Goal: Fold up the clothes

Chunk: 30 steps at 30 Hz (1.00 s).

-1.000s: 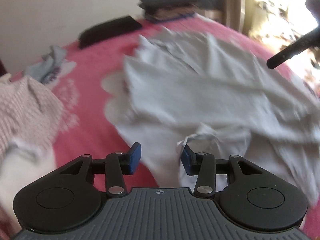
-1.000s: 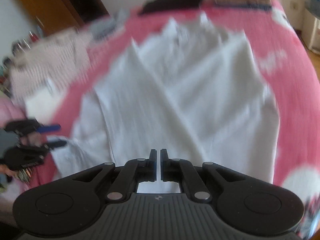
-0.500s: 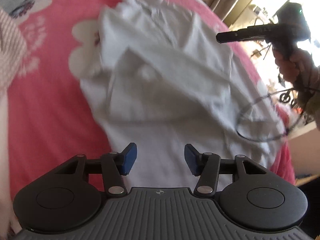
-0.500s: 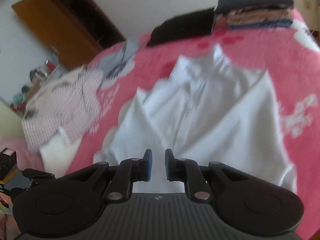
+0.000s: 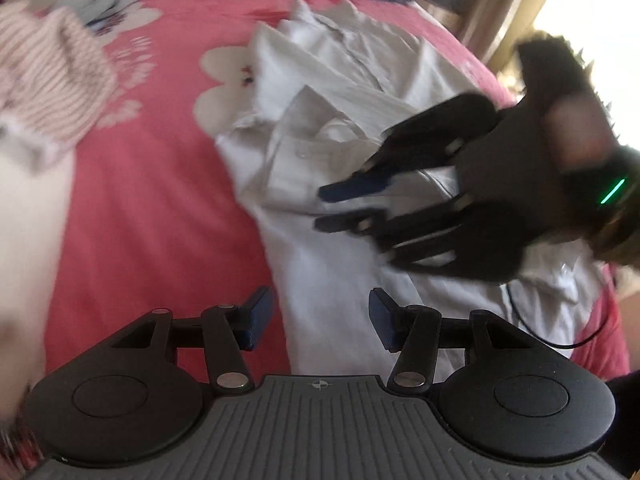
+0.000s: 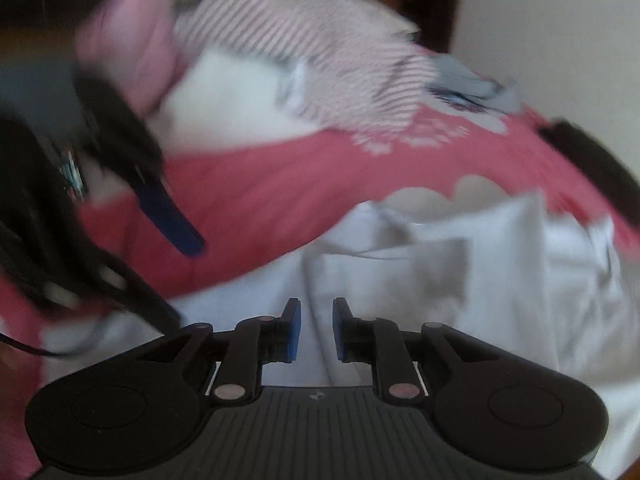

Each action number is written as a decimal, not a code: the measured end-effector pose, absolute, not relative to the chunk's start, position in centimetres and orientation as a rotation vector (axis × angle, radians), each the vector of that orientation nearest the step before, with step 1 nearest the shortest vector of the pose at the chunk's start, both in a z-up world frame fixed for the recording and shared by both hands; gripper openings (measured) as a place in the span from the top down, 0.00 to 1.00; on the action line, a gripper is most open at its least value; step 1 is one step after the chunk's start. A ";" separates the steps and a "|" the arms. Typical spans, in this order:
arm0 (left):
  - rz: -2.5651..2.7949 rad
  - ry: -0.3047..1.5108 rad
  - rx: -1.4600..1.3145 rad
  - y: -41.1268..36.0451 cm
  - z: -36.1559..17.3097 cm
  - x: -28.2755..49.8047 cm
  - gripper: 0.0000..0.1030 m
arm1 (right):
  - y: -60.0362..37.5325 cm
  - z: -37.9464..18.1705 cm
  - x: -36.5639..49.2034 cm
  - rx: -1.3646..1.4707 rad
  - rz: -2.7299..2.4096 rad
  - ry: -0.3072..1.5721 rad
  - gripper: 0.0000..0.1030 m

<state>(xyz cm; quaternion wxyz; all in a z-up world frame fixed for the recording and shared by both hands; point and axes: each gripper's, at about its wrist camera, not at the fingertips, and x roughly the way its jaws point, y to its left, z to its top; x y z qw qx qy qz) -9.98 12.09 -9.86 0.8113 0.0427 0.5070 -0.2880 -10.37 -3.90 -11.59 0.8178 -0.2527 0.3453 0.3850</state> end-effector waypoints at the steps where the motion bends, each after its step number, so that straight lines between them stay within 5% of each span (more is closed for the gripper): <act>1: -0.603 1.082 0.069 12.7 -9.8 -10.3 0.48 | -2.6 -12.5 -10.6 -0.607 0.818 0.716 0.81; 6: -0.552 1.088 0.015 14.9 -9.7 -11.4 0.48 | -1.6 -14.2 -10.1 -0.666 0.767 0.695 0.81; 9: -0.542 1.089 0.006 15.6 -9.9 -11.6 0.48 | -2.6 -13.4 -9.0 -0.552 0.752 0.733 0.95; 20: -0.533 1.062 0.022 16.4 -10.0 -10.6 0.48 | -7.4 -8.2 -15.0 -0.469 1.093 0.769 0.96; 26: -0.531 1.050 0.037 15.8 -10.1 -10.1 0.48 | -5.2 -12.4 -17.6 -0.563 1.224 0.909 0.91; 30: -0.556 1.021 0.065 14.8 -10.0 -9.8 0.48 | -4.8 -12.6 -18.3 -0.552 1.284 0.964 0.74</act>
